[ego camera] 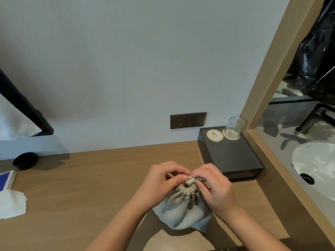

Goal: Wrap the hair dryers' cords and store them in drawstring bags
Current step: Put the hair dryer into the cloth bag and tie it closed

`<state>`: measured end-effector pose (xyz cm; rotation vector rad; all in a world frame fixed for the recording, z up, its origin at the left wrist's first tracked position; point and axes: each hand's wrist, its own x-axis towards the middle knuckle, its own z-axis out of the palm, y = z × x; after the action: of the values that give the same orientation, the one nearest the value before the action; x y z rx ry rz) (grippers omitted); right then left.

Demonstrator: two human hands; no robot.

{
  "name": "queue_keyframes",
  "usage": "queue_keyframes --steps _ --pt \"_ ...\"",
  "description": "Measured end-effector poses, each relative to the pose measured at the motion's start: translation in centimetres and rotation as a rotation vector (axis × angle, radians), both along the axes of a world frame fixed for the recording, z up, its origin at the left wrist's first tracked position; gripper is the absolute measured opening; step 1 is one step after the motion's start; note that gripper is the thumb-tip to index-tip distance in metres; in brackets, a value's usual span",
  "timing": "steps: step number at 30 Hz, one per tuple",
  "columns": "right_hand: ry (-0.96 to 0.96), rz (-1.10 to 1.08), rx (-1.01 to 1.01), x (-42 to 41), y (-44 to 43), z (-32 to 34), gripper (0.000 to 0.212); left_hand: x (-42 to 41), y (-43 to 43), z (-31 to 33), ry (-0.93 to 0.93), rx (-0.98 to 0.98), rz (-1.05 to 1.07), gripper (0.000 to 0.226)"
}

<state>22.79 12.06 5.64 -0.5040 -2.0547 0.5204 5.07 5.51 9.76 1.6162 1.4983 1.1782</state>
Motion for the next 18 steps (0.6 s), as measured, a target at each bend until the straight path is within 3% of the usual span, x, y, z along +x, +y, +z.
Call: queue_keyframes --steps 5,18 --pt "0.015 -0.015 -0.013 0.09 0.09 -0.20 0.006 0.12 0.14 0.31 0.029 -0.054 0.056 0.021" --pt "0.045 0.031 0.004 0.15 0.74 -0.62 0.007 0.42 0.25 0.06 0.079 0.044 0.041 0.017"
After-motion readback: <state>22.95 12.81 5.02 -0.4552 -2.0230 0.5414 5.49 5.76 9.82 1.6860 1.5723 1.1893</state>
